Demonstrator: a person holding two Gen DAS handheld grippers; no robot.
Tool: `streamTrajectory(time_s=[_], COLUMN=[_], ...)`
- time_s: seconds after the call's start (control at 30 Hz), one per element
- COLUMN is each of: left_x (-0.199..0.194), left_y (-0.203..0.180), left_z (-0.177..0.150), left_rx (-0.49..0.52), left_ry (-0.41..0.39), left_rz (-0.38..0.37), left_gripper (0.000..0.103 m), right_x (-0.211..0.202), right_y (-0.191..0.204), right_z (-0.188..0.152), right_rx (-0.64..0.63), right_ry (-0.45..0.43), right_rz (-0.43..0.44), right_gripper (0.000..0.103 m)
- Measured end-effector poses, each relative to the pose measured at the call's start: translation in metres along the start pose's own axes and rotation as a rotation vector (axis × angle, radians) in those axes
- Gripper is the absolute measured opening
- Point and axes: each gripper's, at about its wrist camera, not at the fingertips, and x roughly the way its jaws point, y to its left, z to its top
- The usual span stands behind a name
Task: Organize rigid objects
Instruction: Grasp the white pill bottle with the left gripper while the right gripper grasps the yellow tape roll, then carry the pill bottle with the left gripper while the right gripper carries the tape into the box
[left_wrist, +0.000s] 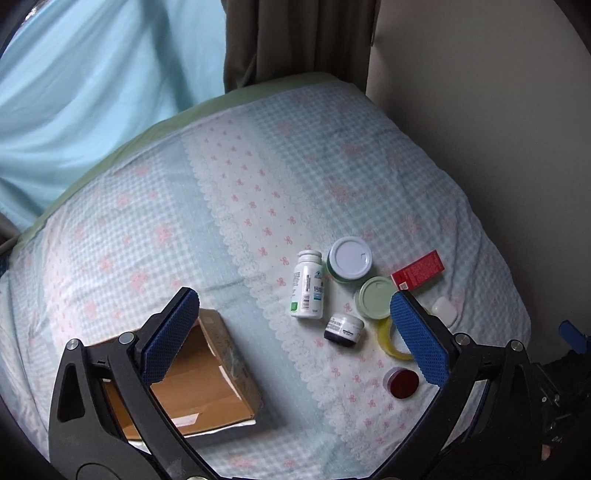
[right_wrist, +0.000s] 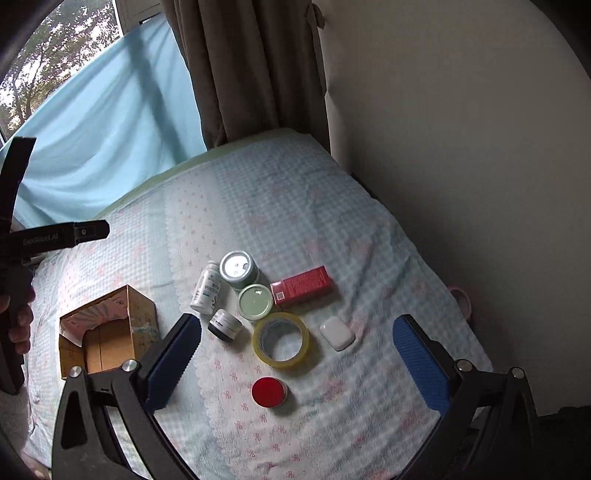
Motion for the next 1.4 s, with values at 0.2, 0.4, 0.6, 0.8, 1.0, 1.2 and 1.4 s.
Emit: streamTrajectory(time_s=[0.2, 0.4, 0.6, 0.8, 1.0, 1.2, 1.4], left_x=[0.121, 0.209, 0.249, 0.271, 0.282, 0.278, 0.246], left_y=[-0.007, -0.013, -0.016, -0.017, -0.028, -0.039, -0.028], left_z=[0.009, -0.005, -0.010, -0.011, -0.010, -0.008, -0.009], left_rx=[0.053, 0.118, 0.168, 0.176, 0.177, 0.175, 0.107], left_ry=[0.171, 0.318, 0.368, 0.400, 0.420, 0.403, 0.372], left_rz=[-0.002, 0.006, 0.022, 0.003, -0.046, -0.046, -0.041], left_gripper=[0.102, 0.097, 0.096, 0.075, 0.048, 0.047, 0.047], right_x=[0.102, 0.177, 0.225, 0.249, 0.260, 0.256, 0.236], right_y=[0.006, 0.024, 0.038, 0.046, 0.055, 0.051, 0.040], right_z=[-0.034, -0.058, -0.062, -0.053, -0.050, -0.050, -0.037], right_rx=[0.024, 0.030, -0.036, -0.076, -0.115, -0.109, -0.086], right_ry=[0.190, 0.317, 0.377, 0.400, 0.431, 0.432, 0.400], right_rz=[0.006, -0.006, -0.077, -0.137, -0.149, -0.134, -0.117], right_gripper=[0.103, 0.103, 0.103, 0.103, 0.096, 0.095, 0.095])
